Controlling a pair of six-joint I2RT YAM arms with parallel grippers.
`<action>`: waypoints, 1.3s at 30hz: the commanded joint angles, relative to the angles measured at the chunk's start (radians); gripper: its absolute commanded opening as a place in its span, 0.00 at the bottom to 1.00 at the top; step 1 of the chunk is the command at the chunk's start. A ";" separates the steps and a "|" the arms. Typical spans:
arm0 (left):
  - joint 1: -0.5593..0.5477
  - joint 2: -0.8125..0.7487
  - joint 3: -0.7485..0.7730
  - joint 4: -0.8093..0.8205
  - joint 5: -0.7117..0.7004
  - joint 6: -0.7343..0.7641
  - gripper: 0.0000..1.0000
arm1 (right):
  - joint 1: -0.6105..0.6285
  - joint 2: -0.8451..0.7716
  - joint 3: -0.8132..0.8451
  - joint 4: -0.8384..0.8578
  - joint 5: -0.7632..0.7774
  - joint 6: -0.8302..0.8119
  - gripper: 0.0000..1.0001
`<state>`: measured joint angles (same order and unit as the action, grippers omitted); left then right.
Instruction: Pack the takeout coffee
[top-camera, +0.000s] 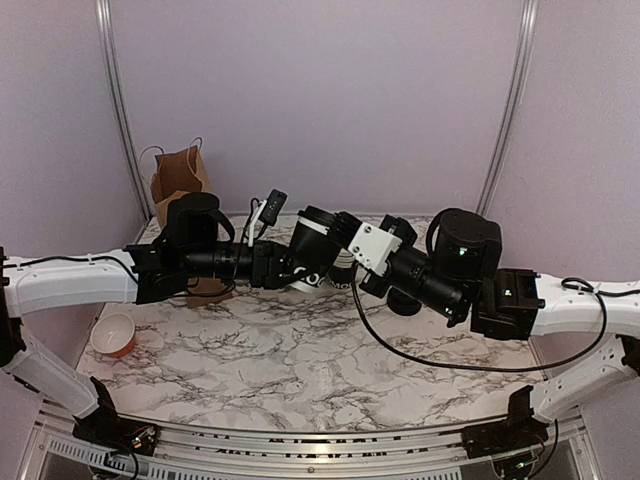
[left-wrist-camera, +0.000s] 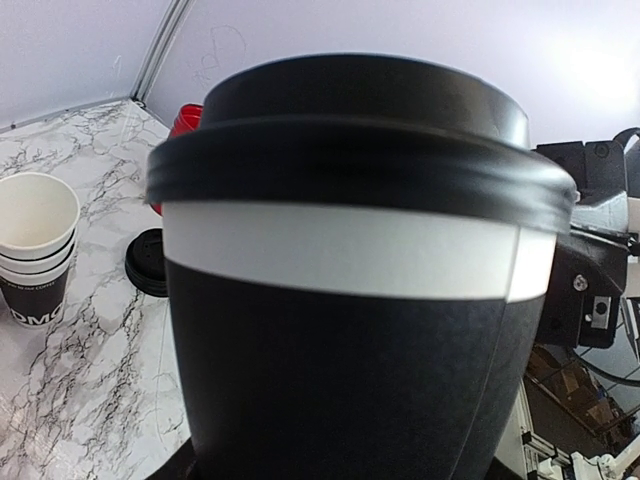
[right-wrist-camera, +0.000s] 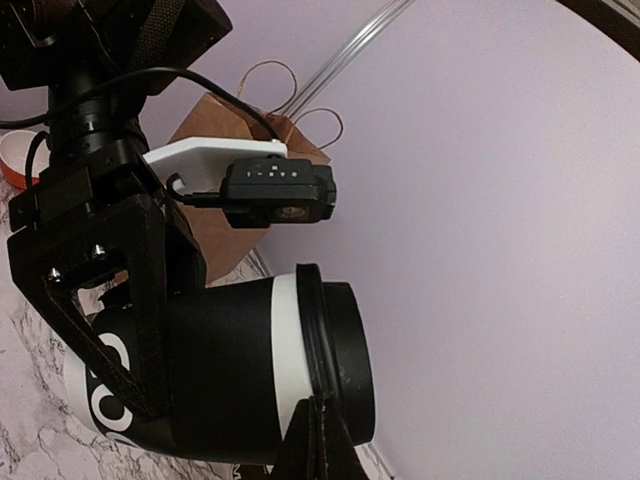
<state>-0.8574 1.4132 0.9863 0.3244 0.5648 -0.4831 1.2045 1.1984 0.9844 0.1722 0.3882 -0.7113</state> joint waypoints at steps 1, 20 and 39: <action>-0.036 -0.046 0.066 0.108 0.037 -0.004 0.61 | 0.020 0.051 0.001 0.010 0.044 0.011 0.00; -0.003 -0.021 0.052 0.110 0.102 -0.002 0.62 | -0.091 -0.156 0.026 -0.142 -0.160 0.223 0.46; -0.007 0.006 0.079 0.110 0.205 -0.044 0.62 | -0.023 -0.088 0.019 -0.042 -0.070 0.078 0.30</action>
<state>-0.8558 1.4059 1.0359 0.4000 0.6914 -0.5243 1.1584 1.1046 0.9924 0.0750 0.2958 -0.5903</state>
